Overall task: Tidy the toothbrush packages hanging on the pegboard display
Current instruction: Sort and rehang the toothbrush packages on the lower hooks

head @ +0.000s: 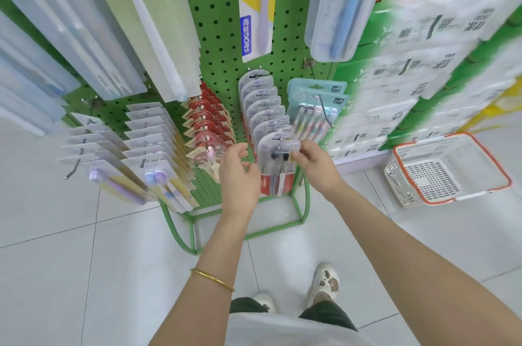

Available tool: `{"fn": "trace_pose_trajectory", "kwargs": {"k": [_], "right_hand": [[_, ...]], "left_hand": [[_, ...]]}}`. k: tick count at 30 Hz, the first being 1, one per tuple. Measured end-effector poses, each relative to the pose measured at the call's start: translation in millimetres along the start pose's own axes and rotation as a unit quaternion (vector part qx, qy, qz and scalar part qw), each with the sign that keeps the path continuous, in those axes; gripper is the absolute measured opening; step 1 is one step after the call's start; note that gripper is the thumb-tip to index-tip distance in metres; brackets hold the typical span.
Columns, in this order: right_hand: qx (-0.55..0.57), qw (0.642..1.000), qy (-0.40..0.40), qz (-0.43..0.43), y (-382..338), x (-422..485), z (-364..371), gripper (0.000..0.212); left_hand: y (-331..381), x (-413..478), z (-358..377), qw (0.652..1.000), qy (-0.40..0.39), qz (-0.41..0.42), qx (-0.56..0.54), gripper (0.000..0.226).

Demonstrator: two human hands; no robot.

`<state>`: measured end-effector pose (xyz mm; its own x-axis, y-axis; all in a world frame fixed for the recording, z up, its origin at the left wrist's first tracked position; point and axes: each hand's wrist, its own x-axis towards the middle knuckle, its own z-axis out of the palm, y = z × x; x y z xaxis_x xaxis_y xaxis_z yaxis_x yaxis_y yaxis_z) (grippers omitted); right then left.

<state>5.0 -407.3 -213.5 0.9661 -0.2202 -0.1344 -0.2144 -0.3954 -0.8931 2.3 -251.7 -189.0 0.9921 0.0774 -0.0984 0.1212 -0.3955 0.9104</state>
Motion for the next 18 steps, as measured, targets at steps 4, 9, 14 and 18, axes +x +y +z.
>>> {"fn": "trace_pose_trajectory", "kwargs": {"k": [4,9,14,18], "right_hand": [[0.041,0.999,-0.011,0.019,-1,-7,-3,0.01],[0.085,0.995,-0.035,0.044,-4,-20,-4,0.013],[0.125,0.99,-0.009,0.061,-7,-42,-3,0.026],[0.178,0.982,0.032,0.05,-14,-61,-1,0.023]], "left_hand": [[3,-2,-2,0.999,0.015,-0.009,-0.027,0.039],[4,-12,2,0.998,0.018,0.006,-0.056,0.029],[-1,-33,13,0.995,-0.021,0.034,-0.089,0.027],[-6,-51,23,0.991,-0.07,0.087,-0.068,0.042]]}}
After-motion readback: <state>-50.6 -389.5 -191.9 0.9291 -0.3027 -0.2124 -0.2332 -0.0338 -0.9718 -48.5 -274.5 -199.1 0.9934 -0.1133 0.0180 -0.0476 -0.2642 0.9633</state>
